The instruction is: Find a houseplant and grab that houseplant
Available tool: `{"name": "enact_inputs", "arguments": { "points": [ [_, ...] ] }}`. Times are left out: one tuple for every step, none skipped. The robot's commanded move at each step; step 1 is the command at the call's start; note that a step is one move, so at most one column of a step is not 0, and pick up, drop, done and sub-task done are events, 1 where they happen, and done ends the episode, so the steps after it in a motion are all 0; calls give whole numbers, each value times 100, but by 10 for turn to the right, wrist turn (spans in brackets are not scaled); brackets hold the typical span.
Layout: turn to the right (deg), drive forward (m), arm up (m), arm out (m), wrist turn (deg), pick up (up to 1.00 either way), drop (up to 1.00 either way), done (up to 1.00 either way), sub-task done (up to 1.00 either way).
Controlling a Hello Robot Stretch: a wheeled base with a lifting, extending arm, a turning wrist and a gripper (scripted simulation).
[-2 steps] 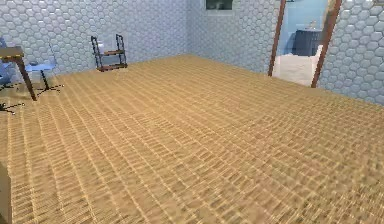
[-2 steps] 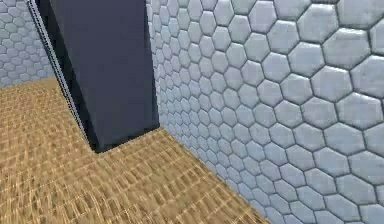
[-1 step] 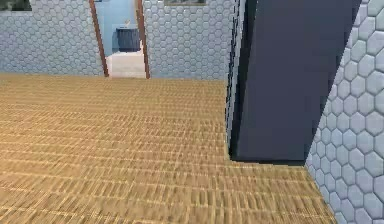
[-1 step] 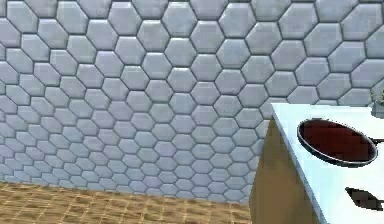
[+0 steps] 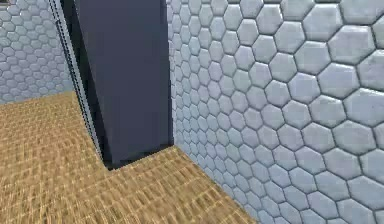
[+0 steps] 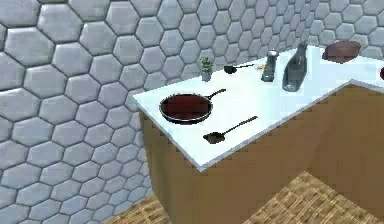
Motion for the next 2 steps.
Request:
{"name": "enact_inputs", "arguments": {
  "points": [
    [450, 0, 0, 0, 0, 0, 0, 0, 0],
    [450, 0, 0, 0, 0, 0, 0, 0, 0]
  ]
}}
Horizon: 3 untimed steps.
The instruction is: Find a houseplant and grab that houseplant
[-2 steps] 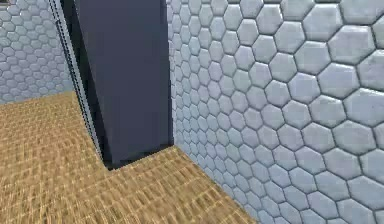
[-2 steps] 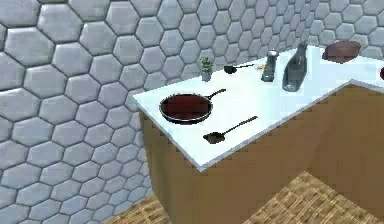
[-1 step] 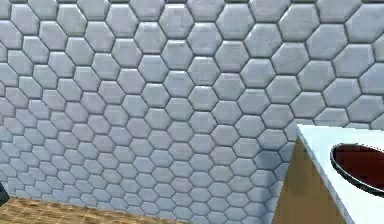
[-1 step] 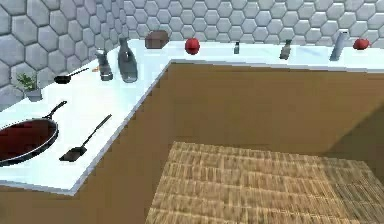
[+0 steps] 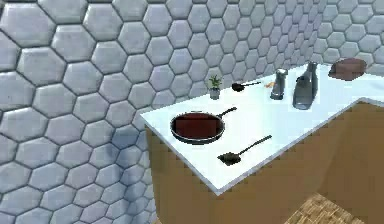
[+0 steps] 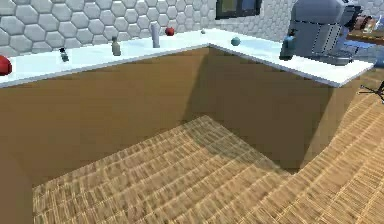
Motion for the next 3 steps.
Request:
{"name": "enact_inputs", "arguments": {
  "points": [
    [450, 0, 0, 0, 0, 0, 0, 0, 0],
    [0, 95, 0, 0, 0, 0, 0, 0, 0],
    [-450, 0, 0, 0, 0, 0, 0, 0, 0]
  ]
}}
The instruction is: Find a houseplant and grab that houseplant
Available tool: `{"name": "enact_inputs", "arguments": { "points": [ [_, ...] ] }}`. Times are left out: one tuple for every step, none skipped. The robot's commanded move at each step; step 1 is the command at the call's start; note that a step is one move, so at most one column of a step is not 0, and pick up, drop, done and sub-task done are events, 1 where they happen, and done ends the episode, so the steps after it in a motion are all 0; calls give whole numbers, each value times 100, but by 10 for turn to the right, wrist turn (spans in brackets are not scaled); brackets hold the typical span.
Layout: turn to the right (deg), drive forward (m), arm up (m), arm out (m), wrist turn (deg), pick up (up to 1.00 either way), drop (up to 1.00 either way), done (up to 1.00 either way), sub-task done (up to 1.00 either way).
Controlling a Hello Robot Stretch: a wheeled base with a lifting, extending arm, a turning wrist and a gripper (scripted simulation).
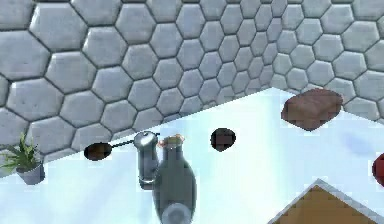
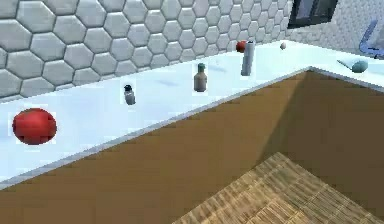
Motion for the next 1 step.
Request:
{"name": "enact_inputs", "arguments": {
  "points": [
    [-450, 0, 0, 0, 0, 0, 0, 0, 0]
  ]
}}
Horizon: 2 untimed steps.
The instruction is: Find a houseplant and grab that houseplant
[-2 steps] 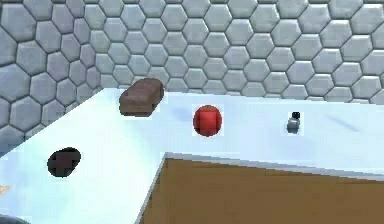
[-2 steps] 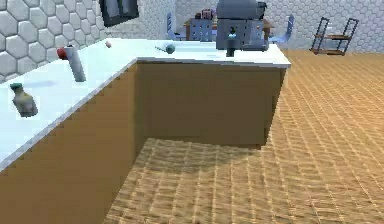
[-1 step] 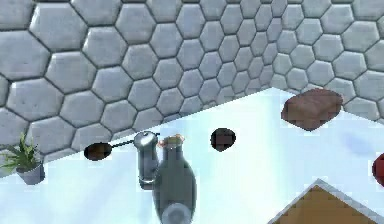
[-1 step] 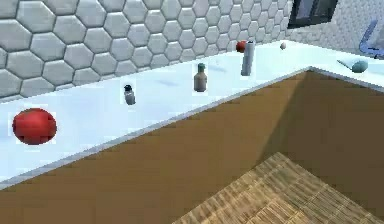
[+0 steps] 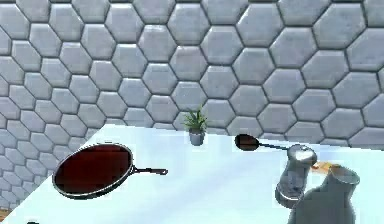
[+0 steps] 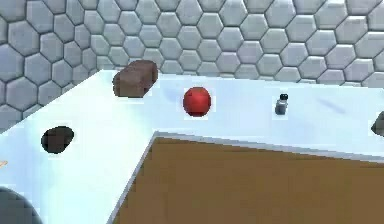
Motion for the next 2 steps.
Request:
{"name": "enact_inputs", "arguments": {
  "points": [
    [-450, 0, 0, 0, 0, 0, 0, 0, 0],
    [-360, 0, 0, 0, 0, 0, 0, 0, 0]
  ]
}}
